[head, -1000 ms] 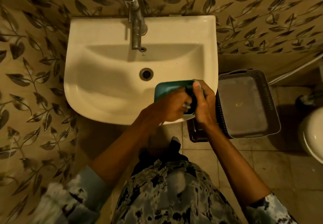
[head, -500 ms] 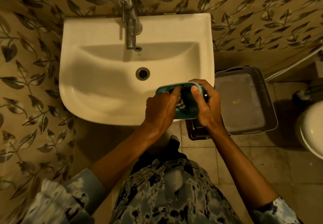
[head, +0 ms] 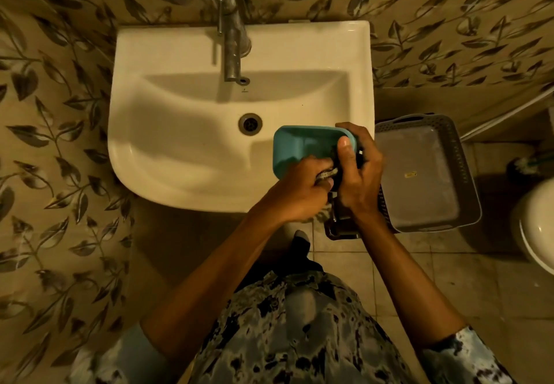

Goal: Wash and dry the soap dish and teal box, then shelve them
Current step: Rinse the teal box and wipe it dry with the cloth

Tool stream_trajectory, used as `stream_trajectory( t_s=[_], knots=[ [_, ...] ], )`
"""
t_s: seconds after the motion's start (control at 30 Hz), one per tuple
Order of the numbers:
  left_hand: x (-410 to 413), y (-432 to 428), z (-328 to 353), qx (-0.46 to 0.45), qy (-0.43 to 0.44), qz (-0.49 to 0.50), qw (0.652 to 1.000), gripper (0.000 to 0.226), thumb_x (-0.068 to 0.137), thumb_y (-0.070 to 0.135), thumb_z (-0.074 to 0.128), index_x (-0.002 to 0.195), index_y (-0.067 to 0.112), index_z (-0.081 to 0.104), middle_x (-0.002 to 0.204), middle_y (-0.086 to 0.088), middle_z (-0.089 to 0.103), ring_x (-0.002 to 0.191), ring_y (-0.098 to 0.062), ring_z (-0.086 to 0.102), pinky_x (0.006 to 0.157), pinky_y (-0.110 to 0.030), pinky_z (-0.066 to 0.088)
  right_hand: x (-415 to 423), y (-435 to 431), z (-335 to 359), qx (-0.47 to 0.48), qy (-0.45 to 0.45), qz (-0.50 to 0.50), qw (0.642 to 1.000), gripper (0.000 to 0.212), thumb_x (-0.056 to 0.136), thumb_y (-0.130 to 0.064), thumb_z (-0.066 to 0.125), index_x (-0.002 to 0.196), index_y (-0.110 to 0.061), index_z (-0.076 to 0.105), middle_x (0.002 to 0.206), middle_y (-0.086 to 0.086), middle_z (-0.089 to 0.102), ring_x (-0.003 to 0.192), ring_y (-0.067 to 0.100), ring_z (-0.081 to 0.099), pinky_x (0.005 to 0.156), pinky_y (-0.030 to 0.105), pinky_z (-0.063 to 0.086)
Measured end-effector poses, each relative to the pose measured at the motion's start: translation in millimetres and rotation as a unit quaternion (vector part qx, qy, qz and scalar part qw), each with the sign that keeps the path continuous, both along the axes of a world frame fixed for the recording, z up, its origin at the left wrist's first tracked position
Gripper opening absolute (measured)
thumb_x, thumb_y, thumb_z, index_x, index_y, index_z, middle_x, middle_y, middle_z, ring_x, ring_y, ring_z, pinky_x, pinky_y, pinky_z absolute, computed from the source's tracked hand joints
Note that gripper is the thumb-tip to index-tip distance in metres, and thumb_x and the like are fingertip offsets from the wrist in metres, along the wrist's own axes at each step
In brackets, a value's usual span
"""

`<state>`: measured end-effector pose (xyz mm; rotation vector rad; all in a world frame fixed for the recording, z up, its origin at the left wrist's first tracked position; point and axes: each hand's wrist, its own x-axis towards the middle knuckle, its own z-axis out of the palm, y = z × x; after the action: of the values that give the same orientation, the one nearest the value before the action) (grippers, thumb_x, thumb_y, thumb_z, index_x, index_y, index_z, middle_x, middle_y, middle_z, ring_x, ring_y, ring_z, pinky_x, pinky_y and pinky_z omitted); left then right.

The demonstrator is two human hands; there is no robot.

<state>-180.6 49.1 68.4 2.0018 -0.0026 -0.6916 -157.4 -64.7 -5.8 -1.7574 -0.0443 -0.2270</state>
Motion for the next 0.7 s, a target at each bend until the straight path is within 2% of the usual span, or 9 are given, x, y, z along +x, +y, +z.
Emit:
stream_trajectory(
  t_s=[0.1, 0.2, 0.27, 0.33, 0.47, 0.57, 0.63, 0.67, 0.7],
  knots=[
    [-17, 5, -10, 0.089, -0.094, -0.053, 0.99, 0.044, 0.085, -0.005, 0.051, 0.121, 0.018, 0.057, 0.12, -0.009, 0.049, 0.109, -0.022, 0.042, 0.09, -0.033, 0.04, 3, -9, -1, -0.005, 0.01, 0.016, 1.0, 0.044, 0.094, -0.045, 0.044, 0.111, -0.009, 0.062, 0.098, 0.0, 0.065, 0.09, 0.01, 0.063, 0.075, 0.024, 0.051],
    [-25, 19, -21, 0.365, -0.189, -0.159, 0.898, 0.062, 0.081, 0.001, 0.057, 0.137, 0.021, 0.04, 0.137, -0.012, 0.037, 0.119, -0.032, 0.031, 0.094, -0.043, 0.037, -2, -15, -4, 0.024, 0.035, 0.036, 0.998, 0.041, 0.093, -0.044, 0.045, 0.11, -0.011, 0.062, 0.1, -0.001, 0.065, 0.094, 0.012, 0.063, 0.075, 0.022, 0.052],
    [-26, 24, -23, 0.472, -0.185, -0.188, 0.841, 0.059, 0.086, 0.012, 0.057, 0.14, 0.013, 0.034, 0.14, -0.019, 0.034, 0.123, -0.037, 0.031, 0.097, -0.049, 0.037, -5, -12, -4, 0.025, 0.033, 0.045, 0.998, 0.041, 0.093, -0.046, 0.045, 0.11, -0.012, 0.062, 0.101, -0.003, 0.065, 0.094, 0.01, 0.063, 0.074, 0.018, 0.05],
    [-29, 20, -22, 0.485, -0.147, -0.176, 0.844, 0.061, 0.085, 0.014, 0.059, 0.14, 0.008, 0.033, 0.141, -0.021, 0.033, 0.126, -0.04, 0.03, 0.103, -0.053, 0.033, -3, -4, -4, 0.028, 0.025, 0.037, 0.999, 0.042, 0.092, -0.045, 0.044, 0.109, -0.011, 0.062, 0.1, -0.002, 0.065, 0.093, 0.01, 0.063, 0.072, 0.016, 0.05],
    [-31, 0, -7, 0.273, -0.105, -0.016, 0.956, 0.052, 0.08, 0.007, 0.059, 0.129, 0.018, 0.048, 0.125, -0.013, 0.05, 0.116, -0.032, 0.042, 0.094, -0.044, 0.043, -5, 8, -1, 0.01, 0.019, 0.033, 0.999, 0.041, 0.093, -0.042, 0.045, 0.11, -0.009, 0.062, 0.099, -0.003, 0.066, 0.092, 0.01, 0.063, 0.074, 0.023, 0.053],
    [-16, -3, 8, 0.068, -0.006, 0.072, 0.995, 0.025, 0.089, 0.01, 0.046, 0.11, 0.015, 0.06, 0.107, -0.011, 0.063, 0.099, -0.026, 0.059, 0.085, -0.04, 0.053, -7, 20, 8, -0.023, -0.002, 0.009, 1.0, 0.049, 0.093, -0.038, 0.039, 0.124, -0.005, 0.057, 0.11, 0.008, 0.067, 0.098, 0.015, 0.063, 0.083, 0.024, 0.051],
    [-4, 4, 16, -0.112, 0.159, 0.178, 0.965, 0.025, 0.092, 0.007, 0.043, 0.109, 0.014, 0.06, 0.109, -0.013, 0.066, 0.101, -0.026, 0.062, 0.092, -0.041, 0.052, -12, 16, 0, -0.054, 0.009, 0.005, 0.998, 0.049, 0.095, -0.034, 0.033, 0.131, -0.005, 0.05, 0.123, 0.016, 0.061, 0.108, 0.023, 0.06, 0.092, 0.027, 0.048],
    [0, 8, 16, -0.194, 0.218, 0.227, 0.929, 0.025, 0.092, 0.007, 0.044, 0.112, 0.012, 0.059, 0.11, -0.014, 0.066, 0.102, -0.026, 0.062, 0.094, -0.041, 0.049, -16, 9, -7, -0.077, 0.082, 0.004, 0.994, 0.045, 0.098, -0.03, 0.03, 0.131, -0.004, 0.048, 0.126, 0.016, 0.059, 0.112, 0.025, 0.058, 0.094, 0.026, 0.047],
    [2, 12, 16, -0.248, 0.246, 0.263, 0.899, 0.026, 0.092, 0.009, 0.046, 0.116, 0.009, 0.057, 0.111, -0.014, 0.065, 0.101, -0.026, 0.062, 0.094, -0.04, 0.048, -21, 4, -14, -0.085, 0.234, 0.02, 0.968, 0.041, 0.102, -0.026, 0.028, 0.126, -0.002, 0.05, 0.124, 0.016, 0.057, 0.111, 0.026, 0.057, 0.092, 0.024, 0.046]
  ],
)
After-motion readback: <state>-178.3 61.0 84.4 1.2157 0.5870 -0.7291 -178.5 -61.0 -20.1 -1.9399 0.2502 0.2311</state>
